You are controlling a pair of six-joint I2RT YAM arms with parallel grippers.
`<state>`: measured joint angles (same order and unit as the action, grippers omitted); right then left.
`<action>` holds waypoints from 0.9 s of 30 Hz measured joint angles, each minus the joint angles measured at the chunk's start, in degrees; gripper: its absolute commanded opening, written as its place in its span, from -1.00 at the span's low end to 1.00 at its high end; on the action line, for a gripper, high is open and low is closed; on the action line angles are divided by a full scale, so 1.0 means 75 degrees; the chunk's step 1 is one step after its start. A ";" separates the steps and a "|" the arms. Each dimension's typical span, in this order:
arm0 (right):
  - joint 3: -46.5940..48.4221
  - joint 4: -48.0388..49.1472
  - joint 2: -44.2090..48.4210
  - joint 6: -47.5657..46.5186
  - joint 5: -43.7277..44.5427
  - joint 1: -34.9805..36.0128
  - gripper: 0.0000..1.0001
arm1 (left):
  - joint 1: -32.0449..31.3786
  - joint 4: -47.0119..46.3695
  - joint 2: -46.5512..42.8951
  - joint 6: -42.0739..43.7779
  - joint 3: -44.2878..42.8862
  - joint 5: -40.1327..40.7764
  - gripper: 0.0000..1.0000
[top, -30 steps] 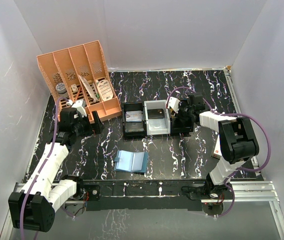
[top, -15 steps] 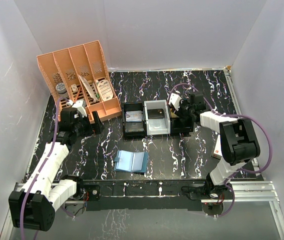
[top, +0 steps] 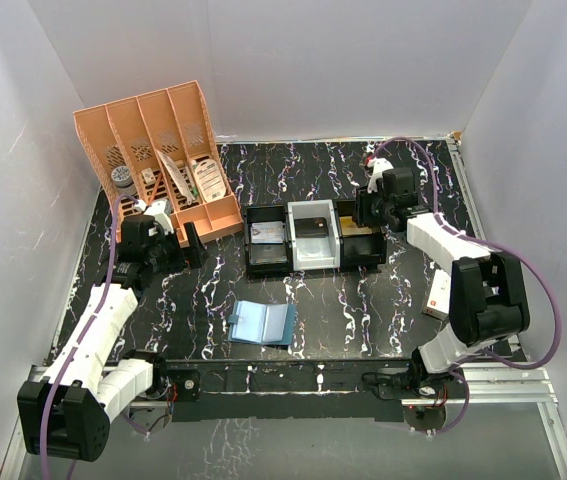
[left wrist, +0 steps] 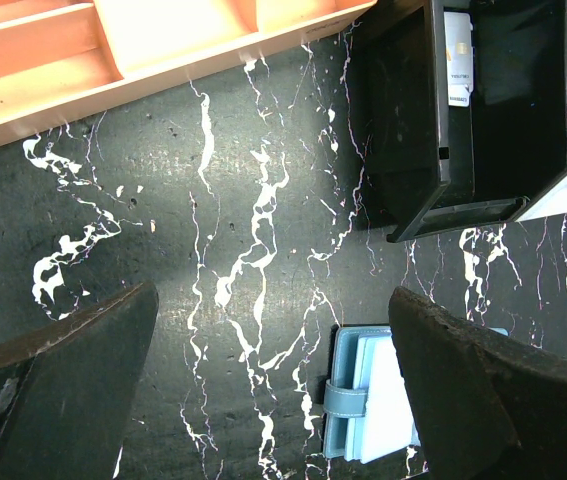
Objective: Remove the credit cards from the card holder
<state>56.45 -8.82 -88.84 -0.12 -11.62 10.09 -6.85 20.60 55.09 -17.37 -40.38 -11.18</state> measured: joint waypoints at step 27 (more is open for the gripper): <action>0.1221 -0.2430 -0.1725 0.2605 0.1848 0.0799 -0.53 | 0.0000 0.0003 0.0000 0.0000 0.0000 0.0003 0.97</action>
<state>65.60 -27.05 -101.78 19.42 2.24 16.08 -6.85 20.62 55.09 -17.37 -40.38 -11.16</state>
